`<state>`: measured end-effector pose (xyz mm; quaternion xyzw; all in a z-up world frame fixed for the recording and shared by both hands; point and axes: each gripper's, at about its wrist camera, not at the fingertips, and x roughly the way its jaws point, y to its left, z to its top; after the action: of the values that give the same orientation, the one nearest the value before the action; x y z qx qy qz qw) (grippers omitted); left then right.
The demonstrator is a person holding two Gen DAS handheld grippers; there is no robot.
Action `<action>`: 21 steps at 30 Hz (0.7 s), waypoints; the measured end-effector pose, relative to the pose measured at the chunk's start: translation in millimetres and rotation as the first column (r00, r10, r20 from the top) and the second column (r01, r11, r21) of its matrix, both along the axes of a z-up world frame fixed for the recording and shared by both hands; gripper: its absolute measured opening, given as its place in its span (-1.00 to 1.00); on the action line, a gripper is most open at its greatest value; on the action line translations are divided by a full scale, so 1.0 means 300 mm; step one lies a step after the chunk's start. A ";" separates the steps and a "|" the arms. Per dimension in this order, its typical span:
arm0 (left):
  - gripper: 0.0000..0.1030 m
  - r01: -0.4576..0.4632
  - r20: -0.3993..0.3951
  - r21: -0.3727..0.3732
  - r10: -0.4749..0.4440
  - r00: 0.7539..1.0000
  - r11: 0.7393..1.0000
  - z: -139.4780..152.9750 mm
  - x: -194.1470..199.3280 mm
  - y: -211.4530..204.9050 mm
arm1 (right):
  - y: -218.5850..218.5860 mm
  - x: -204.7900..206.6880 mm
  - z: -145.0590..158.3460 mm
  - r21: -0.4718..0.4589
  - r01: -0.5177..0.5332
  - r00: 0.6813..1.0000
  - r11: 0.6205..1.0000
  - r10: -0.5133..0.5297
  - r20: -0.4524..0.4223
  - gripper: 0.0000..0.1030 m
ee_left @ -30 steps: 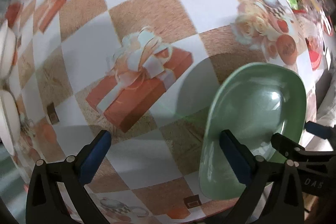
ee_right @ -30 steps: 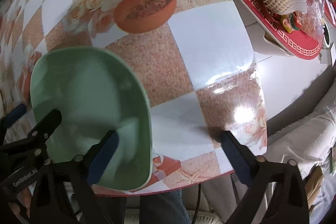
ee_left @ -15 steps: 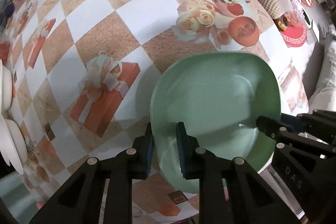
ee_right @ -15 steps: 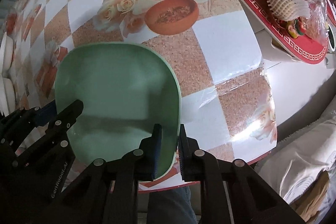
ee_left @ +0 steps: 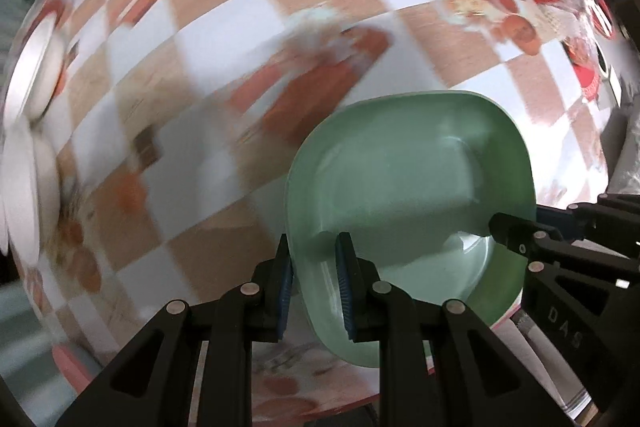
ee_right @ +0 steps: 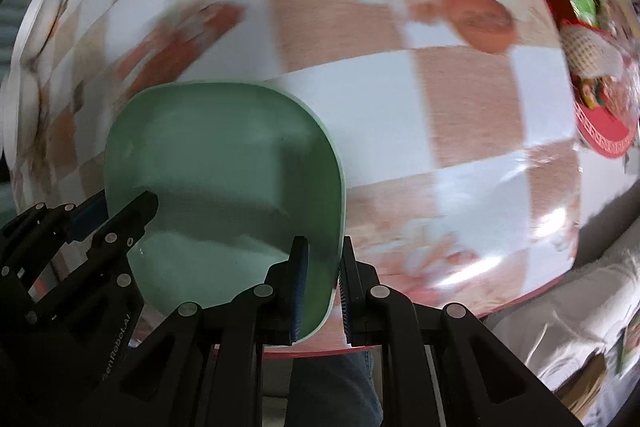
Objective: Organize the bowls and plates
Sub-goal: 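Carry the green plate with both grippers and lower it onto the pink plate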
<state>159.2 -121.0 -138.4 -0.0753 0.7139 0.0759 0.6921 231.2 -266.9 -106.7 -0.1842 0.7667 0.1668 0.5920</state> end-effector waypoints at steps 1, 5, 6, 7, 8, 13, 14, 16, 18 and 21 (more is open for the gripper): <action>-0.56 -0.014 0.000 0.000 0.014 1.000 1.000 0.000 -0.019 0.022 | 0.022 -0.016 0.001 0.001 -0.013 1.000 1.000 0.013 0.001 -0.68; -0.56 -0.063 0.003 0.007 0.063 0.998 0.998 0.003 -0.106 0.111 | 0.135 -0.104 0.004 0.003 -0.070 0.998 0.998 0.070 0.000 -0.68; -0.56 -0.076 0.003 0.009 0.076 0.997 0.997 0.003 -0.128 0.133 | 0.159 -0.124 0.005 0.004 -0.081 0.997 0.997 0.081 0.000 -0.68; -0.56 -0.089 0.003 0.012 0.089 0.996 0.996 0.004 -0.151 0.156 | 0.186 -0.147 0.006 0.005 -0.091 0.996 0.996 0.091 -0.001 -0.68; -0.56 -0.100 0.001 0.013 0.100 0.995 0.995 0.005 -0.172 0.175 | 0.218 -0.174 0.007 0.006 -0.104 0.995 0.995 0.104 -0.003 -0.68; -0.56 -0.176 -0.003 0.022 0.176 0.984 0.984 0.003 -0.272 0.290 | 0.360 -0.290 0.012 0.014 -0.176 0.984 0.984 0.176 -0.011 -0.68; -0.56 -0.191 -0.003 0.026 0.191 0.982 0.981 0.004 -0.298 0.317 | 0.388 -0.312 0.012 0.017 -0.191 0.982 0.982 0.191 -0.014 -0.68; -0.56 -0.215 -0.004 0.028 0.215 0.977 0.976 0.007 -0.334 0.347 | 0.440 -0.355 0.014 0.021 -0.217 0.976 0.976 0.217 -0.015 -0.68; -0.56 -0.244 -0.005 0.033 0.244 0.970 0.969 0.000 -0.350 0.369 | 0.491 -0.399 0.016 0.026 -0.243 0.970 0.970 0.243 -0.017 -0.68; -0.56 -0.276 -0.006 0.035 0.277 0.961 0.960 0.011 -0.398 0.420 | 0.547 -0.452 0.017 0.031 -0.273 0.961 0.961 0.274 -0.020 -0.68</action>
<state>39.9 4.9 -135.3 -0.1620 0.6988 0.1843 0.6719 95.5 -102.8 -101.8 -0.2780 0.7387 0.2600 0.5563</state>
